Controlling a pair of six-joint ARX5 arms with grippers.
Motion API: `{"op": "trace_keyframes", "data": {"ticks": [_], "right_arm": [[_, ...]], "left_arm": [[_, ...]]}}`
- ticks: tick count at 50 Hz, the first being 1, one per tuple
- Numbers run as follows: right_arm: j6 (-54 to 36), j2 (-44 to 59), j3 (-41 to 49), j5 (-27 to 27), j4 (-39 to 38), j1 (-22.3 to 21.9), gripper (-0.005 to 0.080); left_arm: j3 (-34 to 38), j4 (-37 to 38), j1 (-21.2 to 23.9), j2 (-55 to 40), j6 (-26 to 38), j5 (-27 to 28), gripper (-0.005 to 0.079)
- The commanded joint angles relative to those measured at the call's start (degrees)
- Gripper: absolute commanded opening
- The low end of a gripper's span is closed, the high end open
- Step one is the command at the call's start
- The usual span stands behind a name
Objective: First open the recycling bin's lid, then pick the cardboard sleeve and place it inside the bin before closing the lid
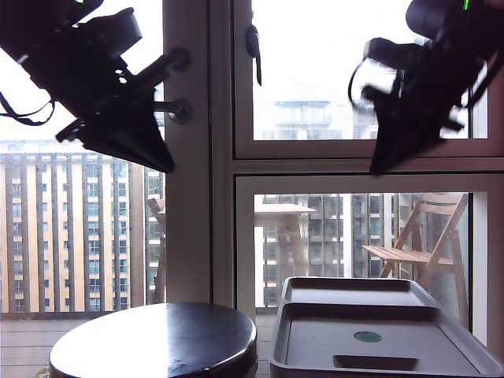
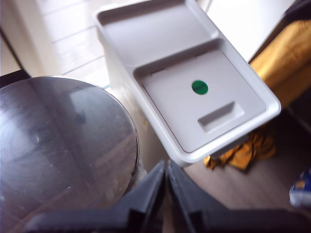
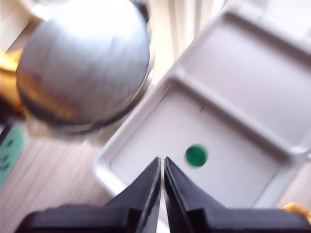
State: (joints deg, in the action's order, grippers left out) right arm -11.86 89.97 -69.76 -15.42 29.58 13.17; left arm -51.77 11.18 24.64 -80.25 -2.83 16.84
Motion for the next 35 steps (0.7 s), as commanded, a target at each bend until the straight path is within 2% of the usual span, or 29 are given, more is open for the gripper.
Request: {"op": "trace_keyframes", "data": {"ticks": [1,8,20,35], "right_arm": [[1.14,-1.53,-0.39,2.56,-1.03,0.59,-0.0013],[3.96,-7.15,1.09,7.87,-4.39,1.53,-0.0013],[3.67,-18.38,9.14,13.29,-8.41,1.62,-0.0013],[3.67,-33.81,23.71,12.85,-16.02,-2.82,-0.0013]], "left_arm": [[2.4,-2.86,-0.5,2.29,-0.22,-0.94,-0.0021],[5.03,-5.68,-0.72,5.44,-0.31,-2.84,-0.0021],[8.35,-10.45,-2.01,10.56,-0.15,-4.31,-0.0021],[15.41,-12.92,-9.01,17.64,-0.15,-3.82,-0.0021]]}}
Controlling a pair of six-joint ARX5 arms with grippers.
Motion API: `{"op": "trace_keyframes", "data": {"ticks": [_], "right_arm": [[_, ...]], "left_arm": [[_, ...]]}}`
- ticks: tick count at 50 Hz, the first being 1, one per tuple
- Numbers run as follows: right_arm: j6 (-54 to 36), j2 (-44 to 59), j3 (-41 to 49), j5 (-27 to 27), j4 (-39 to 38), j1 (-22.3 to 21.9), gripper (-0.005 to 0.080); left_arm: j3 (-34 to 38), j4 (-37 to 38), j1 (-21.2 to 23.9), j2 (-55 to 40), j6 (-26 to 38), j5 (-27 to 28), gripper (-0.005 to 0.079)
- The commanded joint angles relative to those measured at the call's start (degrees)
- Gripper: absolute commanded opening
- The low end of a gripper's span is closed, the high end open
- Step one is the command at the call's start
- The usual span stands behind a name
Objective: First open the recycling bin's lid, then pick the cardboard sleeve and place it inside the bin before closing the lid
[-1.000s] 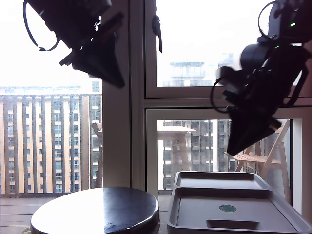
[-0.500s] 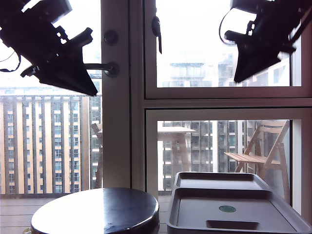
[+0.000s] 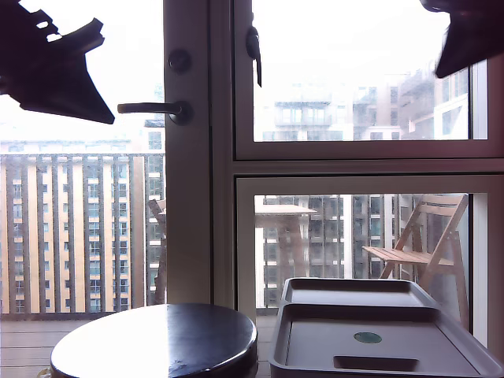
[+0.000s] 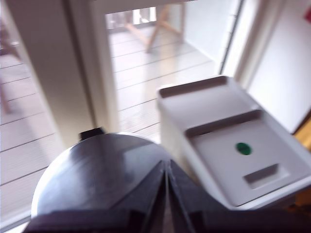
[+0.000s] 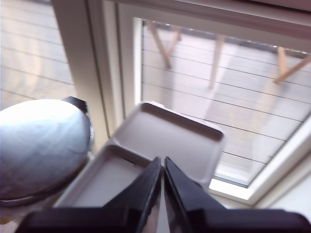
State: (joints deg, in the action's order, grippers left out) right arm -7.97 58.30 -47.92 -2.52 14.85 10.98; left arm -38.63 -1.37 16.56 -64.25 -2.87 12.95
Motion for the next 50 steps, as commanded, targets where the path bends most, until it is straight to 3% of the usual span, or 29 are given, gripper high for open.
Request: {"op": "trace_keyframes", "data": {"ticks": [1,16,38,50], "right_arm": [[-0.22,-2.99,2.86,-0.09,-1.49,-0.94,-0.0013],[-0.35,-13.75,10.91,-4.61,-3.32,-4.42,-0.0013],[2.03,-31.63,25.35,1.7,-5.57,-4.42,-0.0013],[4.13,-42.38,29.46,1.25,-4.2,-4.33,-0.0013]], "left_arm": [[2.89,-0.37,-1.57,2.25,-0.11,0.09,-0.0021],[12.55,-0.46,-7.96,14.91,-0.22,1.57,-0.0021],[21.62,-1.92,-8.79,31.47,-3.13,-0.9,-0.0021],[28.0,-2.67,-8.57,38.03,-4.66,-1.01,-0.0021]]}}
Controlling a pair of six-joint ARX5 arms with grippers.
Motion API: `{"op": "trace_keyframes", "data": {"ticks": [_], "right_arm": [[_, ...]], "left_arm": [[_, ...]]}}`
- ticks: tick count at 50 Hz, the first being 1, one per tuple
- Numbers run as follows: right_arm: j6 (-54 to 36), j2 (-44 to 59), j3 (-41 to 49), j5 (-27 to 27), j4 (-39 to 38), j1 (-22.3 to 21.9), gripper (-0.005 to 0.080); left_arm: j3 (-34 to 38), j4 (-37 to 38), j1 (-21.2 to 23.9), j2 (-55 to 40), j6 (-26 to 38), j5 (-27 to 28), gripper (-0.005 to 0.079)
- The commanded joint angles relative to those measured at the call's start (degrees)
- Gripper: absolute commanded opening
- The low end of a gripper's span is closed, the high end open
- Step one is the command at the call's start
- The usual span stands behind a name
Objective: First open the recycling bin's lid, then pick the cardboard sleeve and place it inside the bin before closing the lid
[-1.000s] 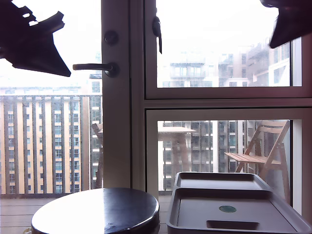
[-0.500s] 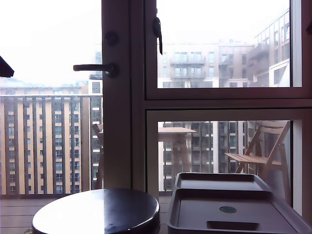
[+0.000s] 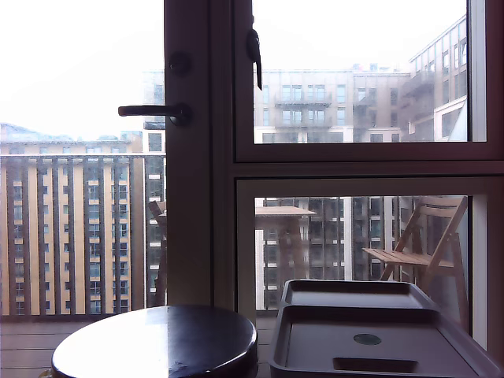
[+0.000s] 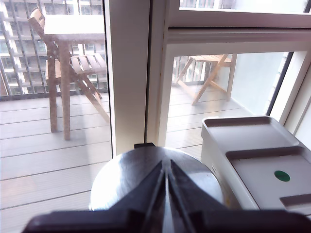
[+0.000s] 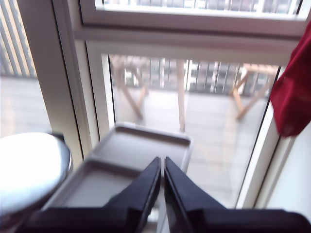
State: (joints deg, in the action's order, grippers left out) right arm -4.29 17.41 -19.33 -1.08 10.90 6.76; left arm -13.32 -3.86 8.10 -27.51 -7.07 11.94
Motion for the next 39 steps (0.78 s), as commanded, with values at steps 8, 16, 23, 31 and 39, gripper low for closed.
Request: {"op": "trace_keyframes", "data": {"ticks": [8,16,23,31,39], "right_arm": [[-0.17,-6.84,0.94,-0.17,0.98,-0.04,-0.0013],[4.9,-10.99,0.87,-0.2,4.13,-0.04,-0.0013],[5.81,-11.54,0.87,-0.2,8.57,-0.04,-0.0013],[5.81,-11.54,0.87,-0.2,15.26,-0.04,-0.0013],[5.81,-11.54,0.9,-0.2,22.23,-0.04,-0.0012]], "left_arm": [[4.33,0.68,-0.07,8.24,-0.48,-0.02,-0.0021],[4.33,5.07,-0.07,14.99,-0.61,0.07,-0.0021],[4.31,10.49,-0.07,17.62,-1.53,0.22,-0.0021],[4.31,14.99,-0.07,17.9,-1.53,0.2,-0.0021],[4.31,19.47,-0.07,17.86,-1.53,0.22,-0.0021]]}}
